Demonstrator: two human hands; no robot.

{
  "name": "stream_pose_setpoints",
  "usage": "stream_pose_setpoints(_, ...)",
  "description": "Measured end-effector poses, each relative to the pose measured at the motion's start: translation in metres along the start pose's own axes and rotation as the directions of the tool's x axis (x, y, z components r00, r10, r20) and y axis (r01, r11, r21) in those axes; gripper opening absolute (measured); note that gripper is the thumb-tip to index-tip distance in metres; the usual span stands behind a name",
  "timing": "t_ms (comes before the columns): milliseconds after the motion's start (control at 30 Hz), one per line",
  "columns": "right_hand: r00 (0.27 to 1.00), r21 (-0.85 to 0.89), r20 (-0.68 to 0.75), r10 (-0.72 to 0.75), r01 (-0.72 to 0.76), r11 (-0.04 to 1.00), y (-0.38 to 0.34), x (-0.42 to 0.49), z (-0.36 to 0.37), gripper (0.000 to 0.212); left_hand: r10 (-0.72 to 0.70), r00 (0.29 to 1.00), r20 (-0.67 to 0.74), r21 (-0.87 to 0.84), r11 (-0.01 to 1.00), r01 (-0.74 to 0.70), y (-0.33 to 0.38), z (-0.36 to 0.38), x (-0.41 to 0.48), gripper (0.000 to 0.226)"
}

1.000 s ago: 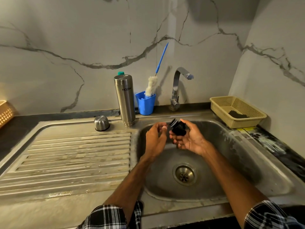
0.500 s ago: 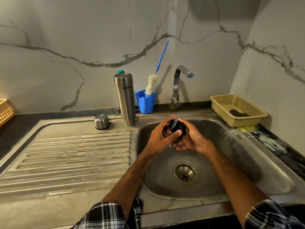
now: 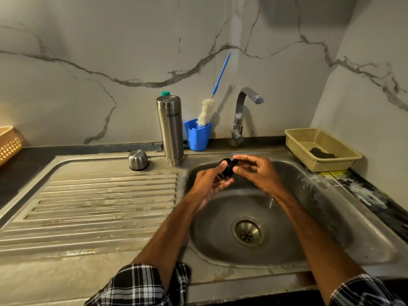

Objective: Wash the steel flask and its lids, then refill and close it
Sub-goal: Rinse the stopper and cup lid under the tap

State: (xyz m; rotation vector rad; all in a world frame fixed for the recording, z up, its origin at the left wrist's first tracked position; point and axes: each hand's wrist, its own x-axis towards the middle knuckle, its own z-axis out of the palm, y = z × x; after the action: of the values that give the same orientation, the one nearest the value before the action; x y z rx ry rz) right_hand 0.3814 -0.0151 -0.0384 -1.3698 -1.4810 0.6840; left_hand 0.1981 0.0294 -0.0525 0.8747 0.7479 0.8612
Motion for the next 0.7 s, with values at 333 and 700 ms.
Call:
stream_pose_setpoints(333,0.999,0.002,-0.024,-0.027,0.027,1.000,-0.004,-0.001,-0.003,0.042,-0.113,0.987,0.113,0.024,0.994,0.111,0.002,-0.006,0.002,0.052)
stream_pose_setpoints(700,0.992,0.063,-0.117,-0.050,0.058,0.996,0.010,0.002,0.006,0.028,-0.083,0.995,-0.052,-0.082,0.993,0.079,-0.005,0.001,0.004,0.043)
